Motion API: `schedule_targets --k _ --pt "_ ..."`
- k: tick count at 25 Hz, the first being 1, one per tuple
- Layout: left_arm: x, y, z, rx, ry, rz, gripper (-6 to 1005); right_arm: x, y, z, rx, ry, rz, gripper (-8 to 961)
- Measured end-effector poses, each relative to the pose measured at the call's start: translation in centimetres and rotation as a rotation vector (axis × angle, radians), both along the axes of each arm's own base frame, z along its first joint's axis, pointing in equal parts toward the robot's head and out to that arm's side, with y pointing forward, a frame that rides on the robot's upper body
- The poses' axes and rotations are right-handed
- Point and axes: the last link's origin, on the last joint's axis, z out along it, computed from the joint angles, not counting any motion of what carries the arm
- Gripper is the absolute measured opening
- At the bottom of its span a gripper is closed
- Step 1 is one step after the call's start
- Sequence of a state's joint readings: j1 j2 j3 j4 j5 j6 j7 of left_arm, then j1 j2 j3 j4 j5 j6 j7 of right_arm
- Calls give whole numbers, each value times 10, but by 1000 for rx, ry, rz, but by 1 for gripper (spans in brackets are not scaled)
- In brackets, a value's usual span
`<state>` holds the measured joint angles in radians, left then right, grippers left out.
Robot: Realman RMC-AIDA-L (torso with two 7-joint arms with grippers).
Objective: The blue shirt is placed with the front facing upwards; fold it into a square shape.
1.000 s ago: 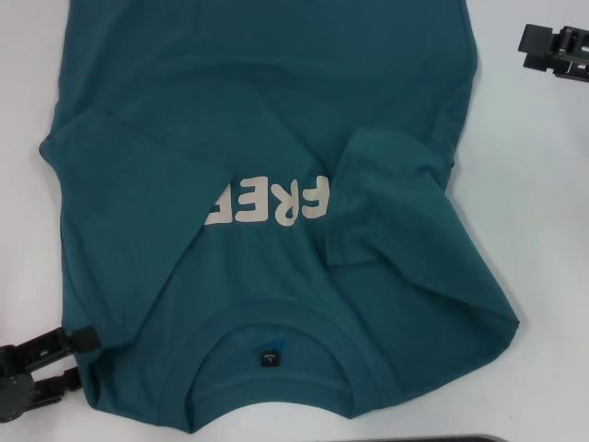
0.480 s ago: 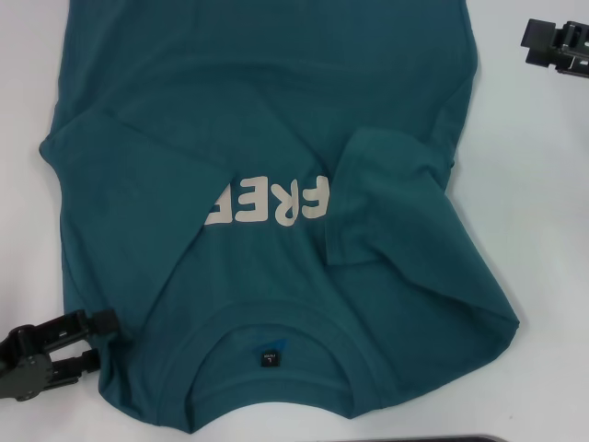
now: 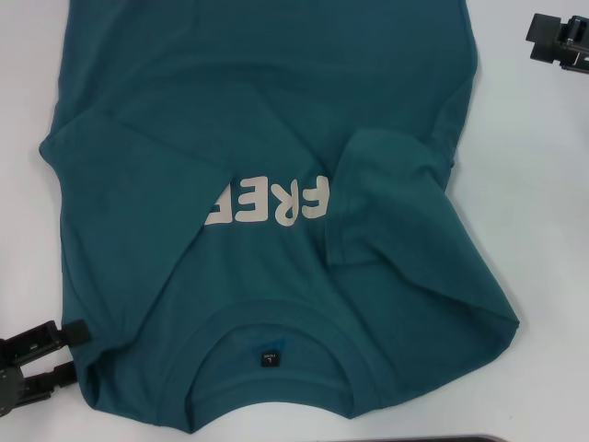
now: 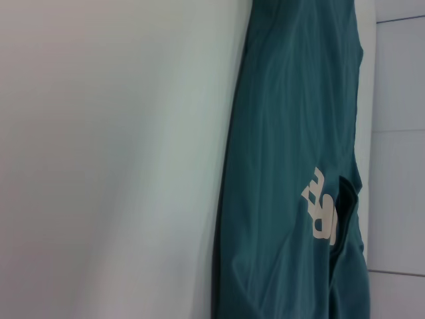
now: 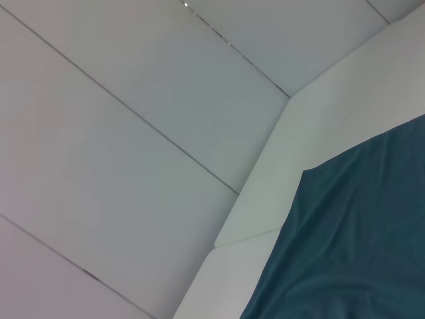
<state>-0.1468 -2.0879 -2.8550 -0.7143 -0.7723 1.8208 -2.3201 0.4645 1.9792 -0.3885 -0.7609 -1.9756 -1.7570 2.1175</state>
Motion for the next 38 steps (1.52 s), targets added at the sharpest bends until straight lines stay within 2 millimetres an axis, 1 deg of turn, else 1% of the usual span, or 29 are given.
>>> schedule_targets --k 14,25,29,35,36,38 --pt "2 5 -6 -23 6 -3 933 1 1 0 2 -1 -4 909" --pt "15 22 -17 -59 -10 -57 933 1 1 1 0 0 -1 909" --pt "17 26 -18 -76 -5 -61 933 1 0 1 0 0 -2 909" --pt "13 21 -12 -63 2 -46 933 2 0 3 10 6 -3 909" --pt "9 16 -7 -51 7 -28 933 2 0 3 12 6 -5 909" --pt "7 13 -5 -44 10 -18 933 2 0 3 13 5 -5 909"
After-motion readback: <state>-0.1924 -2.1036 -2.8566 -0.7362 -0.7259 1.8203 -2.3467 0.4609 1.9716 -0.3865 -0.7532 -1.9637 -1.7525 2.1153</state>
